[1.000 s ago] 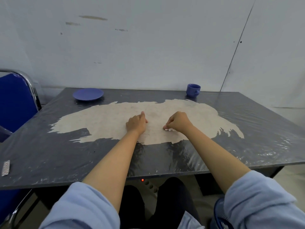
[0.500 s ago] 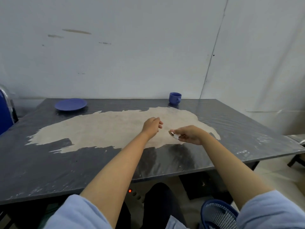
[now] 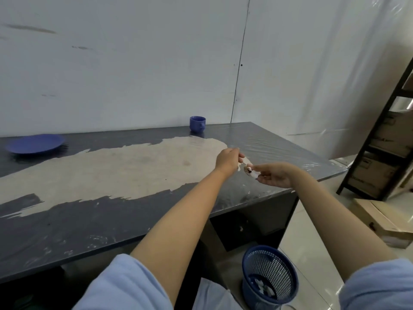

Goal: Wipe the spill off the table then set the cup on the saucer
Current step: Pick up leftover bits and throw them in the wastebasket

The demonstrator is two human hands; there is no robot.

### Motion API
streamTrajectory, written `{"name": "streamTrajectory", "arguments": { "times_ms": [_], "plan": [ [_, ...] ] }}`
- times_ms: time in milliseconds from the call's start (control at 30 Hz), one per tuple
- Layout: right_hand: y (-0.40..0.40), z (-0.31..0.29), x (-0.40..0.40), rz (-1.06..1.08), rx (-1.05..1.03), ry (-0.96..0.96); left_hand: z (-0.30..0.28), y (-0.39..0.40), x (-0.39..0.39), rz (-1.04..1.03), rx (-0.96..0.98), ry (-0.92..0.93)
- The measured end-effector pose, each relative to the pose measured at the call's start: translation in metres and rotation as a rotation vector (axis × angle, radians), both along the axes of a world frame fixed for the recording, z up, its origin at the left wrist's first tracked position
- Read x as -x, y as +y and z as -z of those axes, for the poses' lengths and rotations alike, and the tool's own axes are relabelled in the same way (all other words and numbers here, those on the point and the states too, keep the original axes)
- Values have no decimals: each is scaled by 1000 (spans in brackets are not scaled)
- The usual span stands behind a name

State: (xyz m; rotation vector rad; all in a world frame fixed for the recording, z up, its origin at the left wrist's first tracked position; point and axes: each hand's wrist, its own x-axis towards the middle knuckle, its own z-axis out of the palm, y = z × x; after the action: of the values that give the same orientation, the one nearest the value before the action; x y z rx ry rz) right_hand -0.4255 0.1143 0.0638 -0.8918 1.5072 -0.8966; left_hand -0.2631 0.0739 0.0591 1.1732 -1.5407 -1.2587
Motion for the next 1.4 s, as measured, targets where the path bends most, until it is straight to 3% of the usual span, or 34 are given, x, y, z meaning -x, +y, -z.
{"name": "streamTrajectory", "arguments": {
  "times_ms": [367, 700, 833, 1033, 1200, 1300, 1400],
  "plan": [
    [-32, -1, -83, -161, -20, 10, 16, -25, -95, -269, 58, -170],
    [-79, 15, -213, -246, 73, 456, 51, -30, -232, -566, 41, -251],
    [-73, 12, -235, -413, 152, 819, 56, -32, -246, -578, 20, -257],
    [-62, 6, -239, -553, 301, 1021, 56, -39, -240, -547, 23, -262],
    [-57, -1, -231, -661, 307, 983, 52, -37, -227, -528, 40, -245],
    [-58, -6, -215, -711, 162, 909, 46, -33, -219, -511, 41, -223],
    [-62, -8, -184, -604, -81, 559, 37, -31, -206, -475, 32, -182]
  ]
}}
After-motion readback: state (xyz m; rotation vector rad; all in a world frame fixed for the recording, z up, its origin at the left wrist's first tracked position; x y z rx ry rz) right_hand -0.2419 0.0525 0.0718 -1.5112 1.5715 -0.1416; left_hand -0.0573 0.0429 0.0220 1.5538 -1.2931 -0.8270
